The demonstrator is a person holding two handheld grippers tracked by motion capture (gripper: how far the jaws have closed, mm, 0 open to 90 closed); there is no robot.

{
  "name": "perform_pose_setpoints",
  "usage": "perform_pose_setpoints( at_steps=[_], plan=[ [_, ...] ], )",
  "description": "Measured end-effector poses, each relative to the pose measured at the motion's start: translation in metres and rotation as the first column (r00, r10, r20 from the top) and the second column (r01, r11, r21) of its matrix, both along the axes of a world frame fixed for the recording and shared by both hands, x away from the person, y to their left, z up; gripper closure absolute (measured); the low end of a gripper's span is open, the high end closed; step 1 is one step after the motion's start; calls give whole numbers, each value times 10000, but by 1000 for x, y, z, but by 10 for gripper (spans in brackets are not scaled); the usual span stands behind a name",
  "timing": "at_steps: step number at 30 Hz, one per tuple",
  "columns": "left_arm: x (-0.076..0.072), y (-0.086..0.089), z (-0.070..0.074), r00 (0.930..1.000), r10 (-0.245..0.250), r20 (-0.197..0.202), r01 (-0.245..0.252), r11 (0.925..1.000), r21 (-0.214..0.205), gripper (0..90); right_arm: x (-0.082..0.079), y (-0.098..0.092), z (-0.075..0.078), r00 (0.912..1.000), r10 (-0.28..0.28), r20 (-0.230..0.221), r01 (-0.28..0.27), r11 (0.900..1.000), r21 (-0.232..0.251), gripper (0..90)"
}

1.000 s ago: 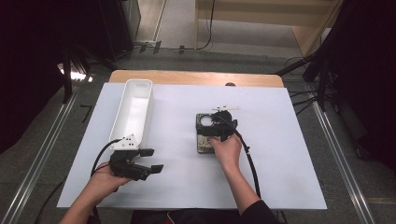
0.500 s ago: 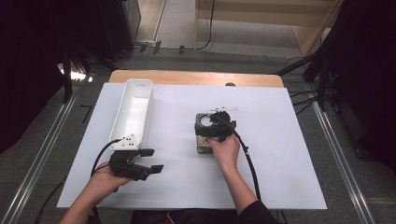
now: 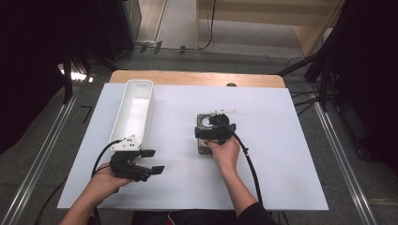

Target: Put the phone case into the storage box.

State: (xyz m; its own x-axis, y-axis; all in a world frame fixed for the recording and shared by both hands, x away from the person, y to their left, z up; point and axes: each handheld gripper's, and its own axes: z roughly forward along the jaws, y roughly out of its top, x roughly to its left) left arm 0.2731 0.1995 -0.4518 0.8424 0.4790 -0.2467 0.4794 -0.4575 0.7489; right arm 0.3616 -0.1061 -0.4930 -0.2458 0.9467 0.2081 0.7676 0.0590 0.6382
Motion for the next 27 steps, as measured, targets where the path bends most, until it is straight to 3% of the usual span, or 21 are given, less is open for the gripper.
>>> perform_pose_setpoints(
  at_steps=[23, 27],
  plan=[
    [0, 0, 0, 10000, 45, -36, -45, 10000, -28, 251, 1, 2, -14, 9974, -29, -718, 5, 9995, -328, 0],
    [0, 0, 0, 10000, 53, -40, -53, 10000, -7, 251, 0, 3, -14, 9977, -45, -679, 12, 9988, -485, 27]
  ],
)
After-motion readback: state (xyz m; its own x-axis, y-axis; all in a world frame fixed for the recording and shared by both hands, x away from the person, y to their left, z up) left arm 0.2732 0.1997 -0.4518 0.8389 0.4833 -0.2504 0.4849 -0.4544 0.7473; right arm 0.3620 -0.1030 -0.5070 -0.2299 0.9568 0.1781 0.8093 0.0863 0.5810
